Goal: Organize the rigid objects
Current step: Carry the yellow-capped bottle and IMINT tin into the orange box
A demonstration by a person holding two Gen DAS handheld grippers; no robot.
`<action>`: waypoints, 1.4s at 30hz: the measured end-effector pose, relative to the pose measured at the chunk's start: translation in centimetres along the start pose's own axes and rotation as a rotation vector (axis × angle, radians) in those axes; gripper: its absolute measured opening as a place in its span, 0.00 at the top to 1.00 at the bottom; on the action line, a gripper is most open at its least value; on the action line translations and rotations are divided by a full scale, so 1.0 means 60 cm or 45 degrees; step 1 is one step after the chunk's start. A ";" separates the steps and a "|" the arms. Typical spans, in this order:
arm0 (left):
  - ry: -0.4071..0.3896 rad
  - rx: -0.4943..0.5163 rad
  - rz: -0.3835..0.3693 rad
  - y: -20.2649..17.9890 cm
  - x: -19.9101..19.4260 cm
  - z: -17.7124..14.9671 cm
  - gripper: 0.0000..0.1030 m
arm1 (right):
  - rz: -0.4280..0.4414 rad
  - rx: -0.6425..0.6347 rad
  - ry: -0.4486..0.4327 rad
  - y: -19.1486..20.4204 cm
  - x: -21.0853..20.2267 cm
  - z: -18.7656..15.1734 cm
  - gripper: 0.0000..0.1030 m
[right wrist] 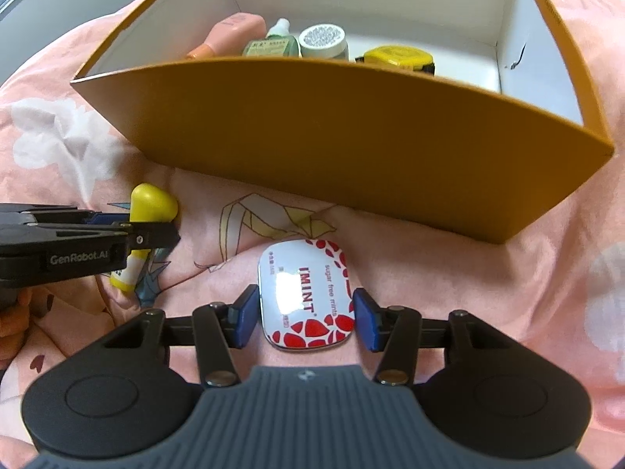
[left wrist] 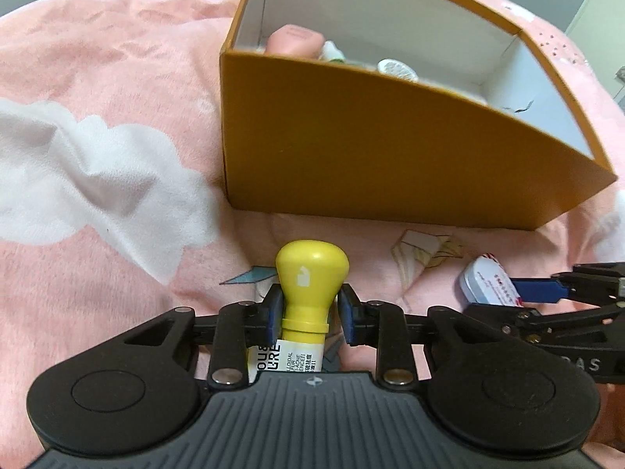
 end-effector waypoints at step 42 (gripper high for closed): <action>-0.447 0.152 -0.324 -0.145 -0.169 0.124 0.69 | -0.159 -0.267 -0.425 0.007 -0.219 0.125 0.51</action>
Point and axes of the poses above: each gripper's, at about its wrist camera, not at the fingertips, and x roughly the way its jaws point, y to its left, z to its top, the point moved 4 cm from there along x, roughly the way its jaws point, and after that the axes turned 1 degree about y, right-handed, at the moved point
